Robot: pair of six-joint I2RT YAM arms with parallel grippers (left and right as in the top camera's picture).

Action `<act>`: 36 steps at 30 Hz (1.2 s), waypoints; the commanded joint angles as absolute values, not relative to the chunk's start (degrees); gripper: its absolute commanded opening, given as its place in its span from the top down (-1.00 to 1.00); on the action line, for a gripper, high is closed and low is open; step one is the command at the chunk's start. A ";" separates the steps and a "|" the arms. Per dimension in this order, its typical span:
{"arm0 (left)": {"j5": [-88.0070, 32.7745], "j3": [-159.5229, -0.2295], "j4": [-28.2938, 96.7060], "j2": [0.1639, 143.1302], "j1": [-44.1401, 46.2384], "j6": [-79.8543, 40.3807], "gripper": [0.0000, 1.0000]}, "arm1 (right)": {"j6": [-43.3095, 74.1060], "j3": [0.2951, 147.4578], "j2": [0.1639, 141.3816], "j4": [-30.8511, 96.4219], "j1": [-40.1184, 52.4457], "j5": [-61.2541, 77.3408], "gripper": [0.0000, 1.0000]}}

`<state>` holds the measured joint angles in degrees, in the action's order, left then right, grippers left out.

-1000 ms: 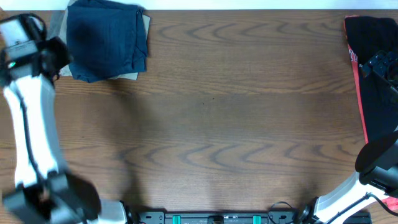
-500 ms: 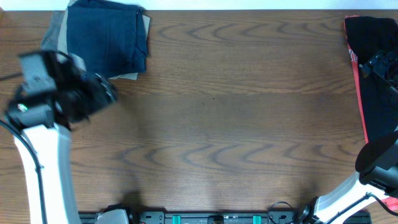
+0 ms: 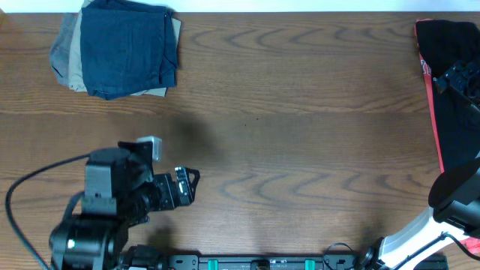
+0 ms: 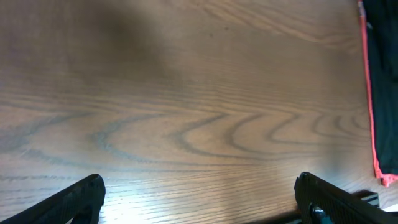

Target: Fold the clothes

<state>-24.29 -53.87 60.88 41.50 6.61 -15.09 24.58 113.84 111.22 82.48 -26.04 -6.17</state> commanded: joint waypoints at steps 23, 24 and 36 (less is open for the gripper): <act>-23.40 -41.04 45.23 32.51 7.05 -5.52 -0.95 | 25.23 114.21 111.66 82.48 -26.24 -6.61 -0.98; -23.40 -38.20 41.69 30.52 7.05 -3.38 -0.96 | 25.23 114.21 111.66 82.48 -26.24 -6.61 -0.98; -23.33 -11.55 10.20 8.71 2.72 1.74 -0.96 | 25.23 114.21 111.66 82.48 -26.24 -6.61 -0.99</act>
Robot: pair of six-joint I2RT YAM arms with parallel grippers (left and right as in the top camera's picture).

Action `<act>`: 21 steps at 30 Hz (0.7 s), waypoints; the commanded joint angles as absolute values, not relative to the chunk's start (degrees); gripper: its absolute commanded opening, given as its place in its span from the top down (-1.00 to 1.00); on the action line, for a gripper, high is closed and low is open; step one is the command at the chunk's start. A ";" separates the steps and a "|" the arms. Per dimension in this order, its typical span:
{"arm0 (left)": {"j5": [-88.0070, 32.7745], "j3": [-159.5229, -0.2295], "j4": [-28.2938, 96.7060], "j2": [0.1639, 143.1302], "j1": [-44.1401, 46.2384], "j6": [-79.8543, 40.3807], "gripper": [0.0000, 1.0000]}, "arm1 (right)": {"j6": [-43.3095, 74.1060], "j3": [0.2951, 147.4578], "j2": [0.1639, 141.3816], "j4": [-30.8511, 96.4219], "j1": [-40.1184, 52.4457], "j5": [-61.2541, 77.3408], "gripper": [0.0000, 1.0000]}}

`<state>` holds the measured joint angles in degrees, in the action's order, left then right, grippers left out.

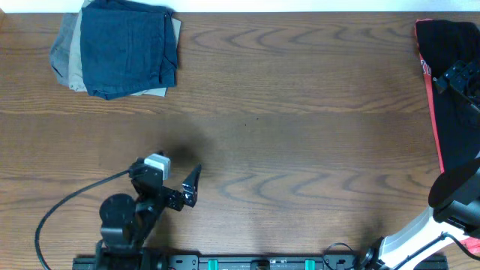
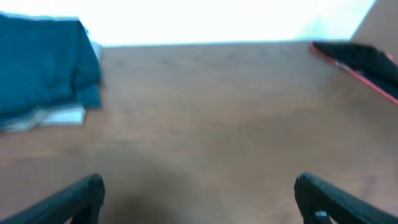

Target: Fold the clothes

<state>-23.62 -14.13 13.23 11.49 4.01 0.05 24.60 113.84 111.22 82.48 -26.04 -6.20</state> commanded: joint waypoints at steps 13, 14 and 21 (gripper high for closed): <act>-23.31 -4.23 2.00 0.75 -0.38 1.78 -0.96 | 25.23 114.21 111.66 82.48 -26.24 -6.61 -0.99; -23.31 -4.21 2.02 0.32 -0.38 2.46 -0.95 | 25.23 114.21 111.66 82.48 -26.24 -6.61 -0.99; -23.29 -3.81 -1.67 0.10 -1.30 7.33 -0.95 | 25.23 114.21 111.66 82.46 -26.24 -6.61 -0.99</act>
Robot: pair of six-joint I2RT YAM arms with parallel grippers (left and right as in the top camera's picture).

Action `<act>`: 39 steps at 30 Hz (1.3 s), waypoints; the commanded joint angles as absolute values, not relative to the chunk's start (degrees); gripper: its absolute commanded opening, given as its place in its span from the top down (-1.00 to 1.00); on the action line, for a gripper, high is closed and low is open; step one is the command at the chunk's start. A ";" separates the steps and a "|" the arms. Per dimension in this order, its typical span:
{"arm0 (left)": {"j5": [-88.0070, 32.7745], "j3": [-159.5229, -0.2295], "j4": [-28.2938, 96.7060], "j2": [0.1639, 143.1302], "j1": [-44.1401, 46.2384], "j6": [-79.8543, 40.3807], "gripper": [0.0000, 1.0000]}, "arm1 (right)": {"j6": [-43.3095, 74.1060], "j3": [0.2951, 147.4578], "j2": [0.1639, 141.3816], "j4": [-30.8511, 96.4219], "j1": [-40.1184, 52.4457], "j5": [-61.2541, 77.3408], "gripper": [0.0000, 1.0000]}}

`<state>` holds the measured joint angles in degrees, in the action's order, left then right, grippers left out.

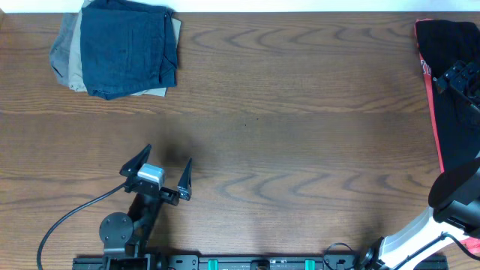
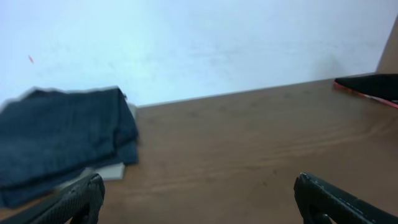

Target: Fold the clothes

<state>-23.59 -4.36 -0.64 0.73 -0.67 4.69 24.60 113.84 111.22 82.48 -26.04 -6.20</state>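
Note:
A folded stack with a dark blue garment (image 1: 124, 45) on top lies at the far left corner, and the left wrist view shows this blue garment (image 2: 62, 140) at its left. A black garment with red trim (image 1: 454, 120) lies along the right edge, and its tip (image 2: 370, 89) appears far right. My left gripper (image 1: 167, 155) hangs open and empty near the front edge, its fingers (image 2: 78, 200) wide apart and facing the back wall. My right gripper (image 1: 456, 75) rests on the black garment, its jaws unclear.
The brown wooden table (image 1: 300, 135) runs between the two garments. A white wall (image 2: 199, 43) stands behind the far edge. The left arm's base and cable (image 1: 112, 229) sit at the front left, and the right arm (image 1: 450, 202) rises at the front right.
My left arm has drawn back toward its base and the wrist has tilted up, so the wall now fills the upper view. The gripper stays open. The right arm has not moved.
My left gripper first pointed down at bare table near the front, open. Then the arm was folded lower and the wrist looked across the table at both garments. Now it sits close to its base, facing the back wall, still empty.

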 commanded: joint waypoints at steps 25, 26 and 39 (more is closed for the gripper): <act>-15.64 -0.23 2.57 0.10 -1.72 2.72 -0.96 | 25.23 114.21 111.66 82.48 -26.24 -6.61 -0.98; -13.50 -0.23 2.61 0.10 -1.72 1.50 -0.96 | 25.23 114.21 111.66 82.48 -26.24 -6.61 -0.98; -4.86 -0.23 3.62 0.10 -1.69 2.94 -0.96 | 25.23 114.21 111.66 82.48 -26.24 -6.61 -0.99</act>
